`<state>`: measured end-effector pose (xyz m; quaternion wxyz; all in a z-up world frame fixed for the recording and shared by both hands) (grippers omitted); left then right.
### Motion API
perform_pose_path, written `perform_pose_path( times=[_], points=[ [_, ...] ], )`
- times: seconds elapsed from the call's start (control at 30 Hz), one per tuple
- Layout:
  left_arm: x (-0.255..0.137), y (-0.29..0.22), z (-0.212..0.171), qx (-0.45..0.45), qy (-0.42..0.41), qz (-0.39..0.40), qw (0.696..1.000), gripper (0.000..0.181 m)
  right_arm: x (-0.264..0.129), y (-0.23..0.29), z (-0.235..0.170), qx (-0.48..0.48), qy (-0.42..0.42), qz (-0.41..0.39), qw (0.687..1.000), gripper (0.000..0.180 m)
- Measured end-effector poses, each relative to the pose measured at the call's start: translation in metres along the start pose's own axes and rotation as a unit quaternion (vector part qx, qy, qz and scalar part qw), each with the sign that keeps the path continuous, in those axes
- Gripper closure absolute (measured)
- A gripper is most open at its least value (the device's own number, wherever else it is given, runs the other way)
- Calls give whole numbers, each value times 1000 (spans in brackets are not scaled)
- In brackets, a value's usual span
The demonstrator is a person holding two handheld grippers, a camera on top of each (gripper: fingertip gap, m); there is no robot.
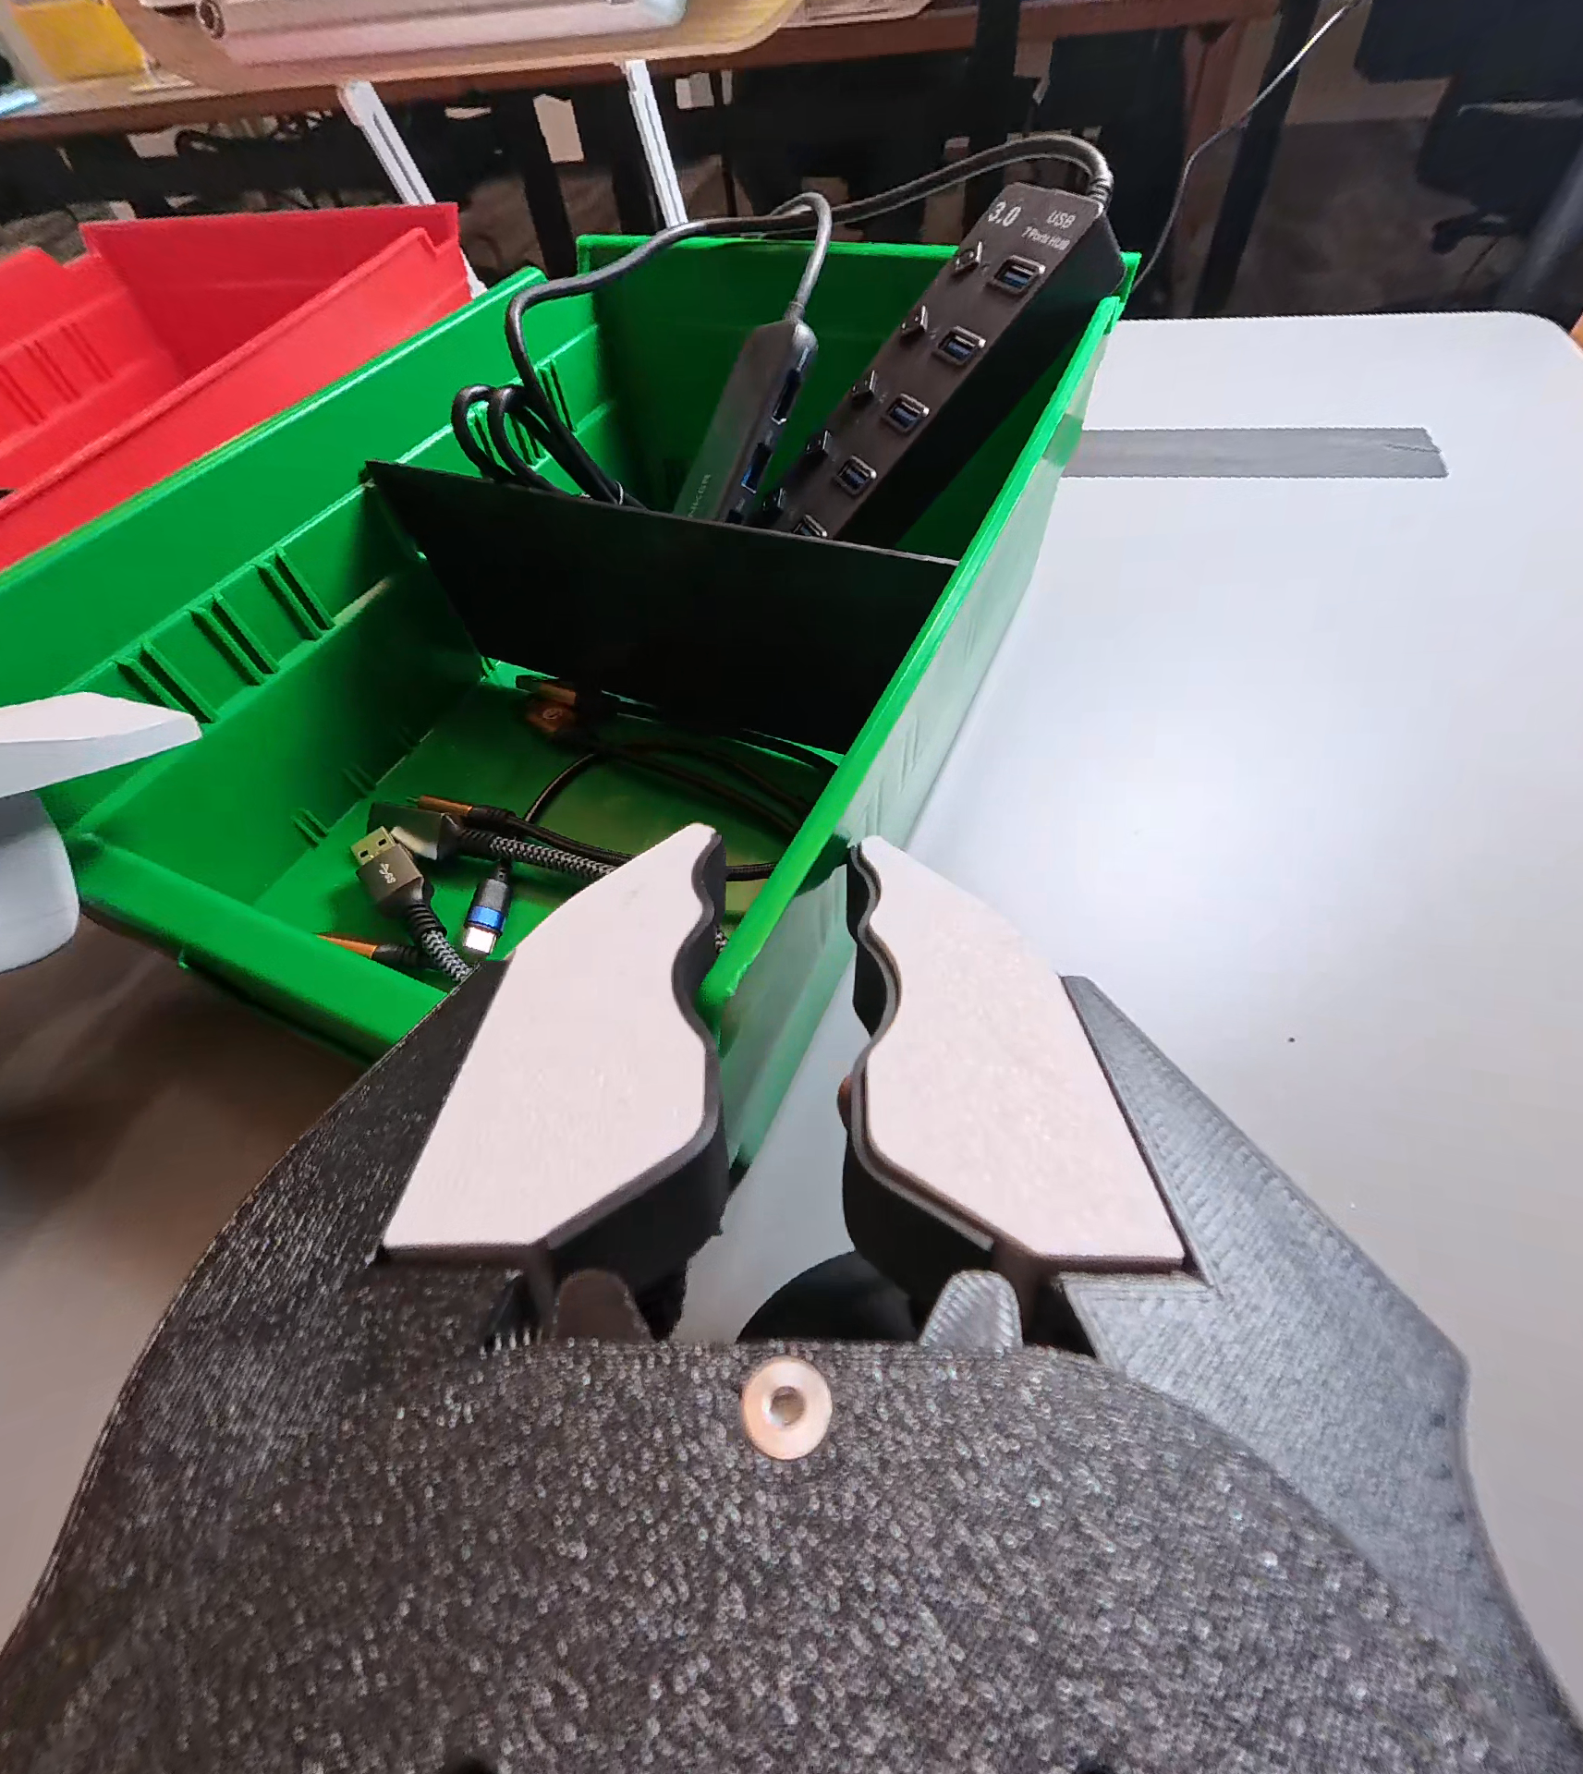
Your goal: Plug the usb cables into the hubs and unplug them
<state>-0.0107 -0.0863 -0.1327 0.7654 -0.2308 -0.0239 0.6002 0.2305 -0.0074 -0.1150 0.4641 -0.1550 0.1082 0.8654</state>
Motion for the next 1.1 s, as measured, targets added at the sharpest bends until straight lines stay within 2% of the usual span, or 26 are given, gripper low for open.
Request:
perform_pose_path(
  times=[0.13, 0.23, 0.4, 0.43, 0.67, 0.87, 1.0, 1.1],
  points=[
    [0, -1, 3, 13, -11, 8, 1000, 156, 4, -1, 2, -1, 4, -6, 1000, 156],
    [4, -4, 6, 32, -12, 13, 999, 150, 10, 1, 6, -10, 7, -13, 1000, 151],
    [9, -1, 10, 27, -11, 15, 999, 154, 14, -1, 7, -12, -1, -35, 999, 157],
    [9, -1, 11, 24, -12, 15, 1000, 160, 13, -1, 7, -16, -3, -40, 999, 159],
    [-2, -17, 7, 74, -2, 18, 997, 164, -12, 2, 12, -62, -42, -92, 993, 169],
    [-40, -37, 35, 119, -52, 1, 992, 164, -55, 22, 44, -81, -98, -95, 987, 167],
    [-87, -38, 69, 152, -83, 25, 985, 164, -68, 55, 76, -89, -133, -51, 986, 166],
    [-133, -27, 89, 174, -98, 70, 977, 163, -62, 94, 94, -91, -148, 4, 985, 165]
  ],
)
Point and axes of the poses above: each gripper's, where its closed fingertips meet, x out along the fingers, z out of its top, y = z × x across the jaws, the point moved 10 cm from there along -x, back along the fingers, and after that the axes turned 7 degrees about -z, right-handed, at the moved point
